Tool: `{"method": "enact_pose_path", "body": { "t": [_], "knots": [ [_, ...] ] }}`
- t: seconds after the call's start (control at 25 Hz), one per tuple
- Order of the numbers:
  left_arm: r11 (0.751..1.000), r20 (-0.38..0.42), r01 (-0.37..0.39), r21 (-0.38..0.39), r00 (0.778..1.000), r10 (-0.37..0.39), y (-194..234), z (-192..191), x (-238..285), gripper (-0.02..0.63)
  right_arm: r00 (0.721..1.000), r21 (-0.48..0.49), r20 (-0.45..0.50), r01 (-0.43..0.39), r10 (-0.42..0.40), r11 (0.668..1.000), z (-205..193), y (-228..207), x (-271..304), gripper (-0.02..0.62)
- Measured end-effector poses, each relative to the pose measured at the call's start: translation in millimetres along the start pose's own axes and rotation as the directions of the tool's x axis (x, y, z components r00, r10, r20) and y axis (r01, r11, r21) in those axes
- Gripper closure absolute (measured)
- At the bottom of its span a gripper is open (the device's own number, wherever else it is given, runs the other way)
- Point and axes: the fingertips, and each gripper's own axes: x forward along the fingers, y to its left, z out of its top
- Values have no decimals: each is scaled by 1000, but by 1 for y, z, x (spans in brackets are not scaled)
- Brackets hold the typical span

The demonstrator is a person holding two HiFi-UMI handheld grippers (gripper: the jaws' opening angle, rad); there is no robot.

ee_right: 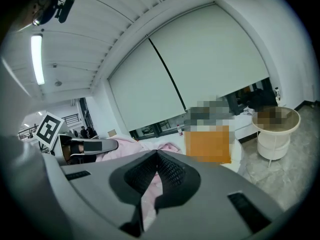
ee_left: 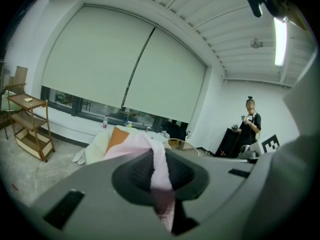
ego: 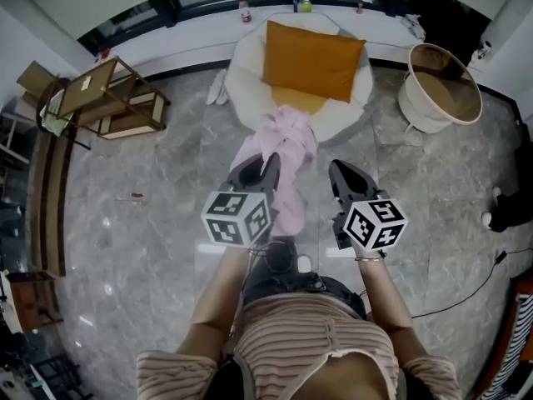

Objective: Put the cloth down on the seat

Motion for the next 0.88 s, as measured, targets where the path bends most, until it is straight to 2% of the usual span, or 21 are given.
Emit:
{"method": "enact_pose_path", "body": {
  "t": [0.24,0.48,0.88],
  "knots": [
    [1000,-9,-1,-11,1000,1,46,23,46,554,999,7,-48,3,-3,1000,12,-19,67,588],
    [999,-16,-13,-43,1000,13,101,45,83,554,996,0,-88,-5,5,1000,27,-20,138,588],
    [996,-5,-45,-72,999,44,172,76,114,554,992,-45,-126,-15,9,999,47,-17,218,588]
  ]
}}
